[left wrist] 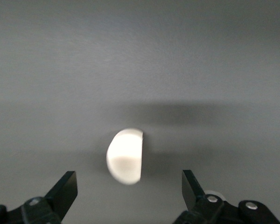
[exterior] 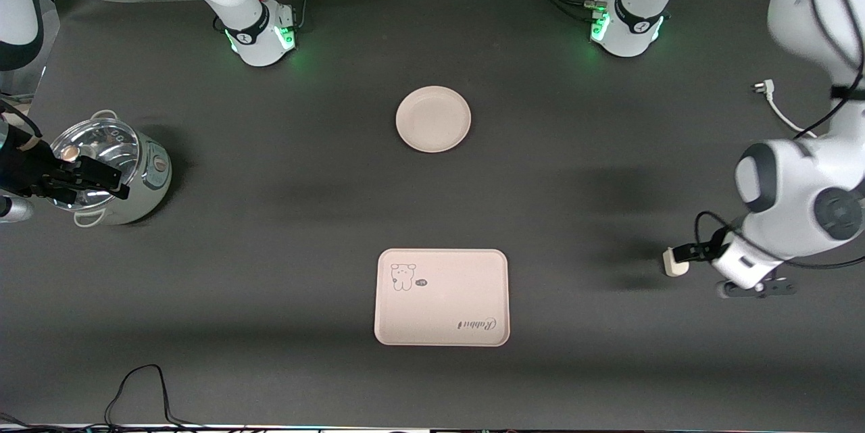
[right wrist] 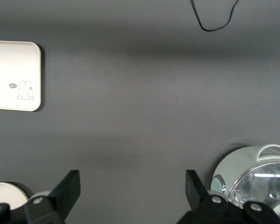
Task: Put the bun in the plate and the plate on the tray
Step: 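Lower the left gripper and grasp the white bun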
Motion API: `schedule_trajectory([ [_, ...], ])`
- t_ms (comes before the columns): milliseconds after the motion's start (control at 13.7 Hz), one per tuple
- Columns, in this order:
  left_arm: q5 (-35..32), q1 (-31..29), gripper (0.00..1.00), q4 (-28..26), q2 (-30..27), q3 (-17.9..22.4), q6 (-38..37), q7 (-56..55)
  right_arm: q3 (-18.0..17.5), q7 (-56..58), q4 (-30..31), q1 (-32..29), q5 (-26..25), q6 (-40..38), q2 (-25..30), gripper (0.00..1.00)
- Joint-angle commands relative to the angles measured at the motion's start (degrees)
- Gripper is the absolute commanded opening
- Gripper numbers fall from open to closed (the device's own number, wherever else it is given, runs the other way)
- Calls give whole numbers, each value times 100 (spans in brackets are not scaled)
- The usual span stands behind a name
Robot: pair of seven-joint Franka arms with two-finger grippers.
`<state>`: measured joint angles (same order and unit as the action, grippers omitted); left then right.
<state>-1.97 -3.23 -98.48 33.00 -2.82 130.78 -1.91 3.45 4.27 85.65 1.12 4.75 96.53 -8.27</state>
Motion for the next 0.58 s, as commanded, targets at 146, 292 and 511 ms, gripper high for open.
schedule_trajectory([
  [146, -313, 86, 100, 57, 444, 71, 413, 50, -20, 56, -206, 38, -79, -468, 72, 100],
  [292, -322, 85, 100, 57, 453, 80, 422, 59, -38, -40, -224, 47, -62, -469, 45, 100],
  [511, -506, 68, 99, -153, 479, 80, 719, 50, -20, 30, -277, 21, -53, -460, -34, 100],
])
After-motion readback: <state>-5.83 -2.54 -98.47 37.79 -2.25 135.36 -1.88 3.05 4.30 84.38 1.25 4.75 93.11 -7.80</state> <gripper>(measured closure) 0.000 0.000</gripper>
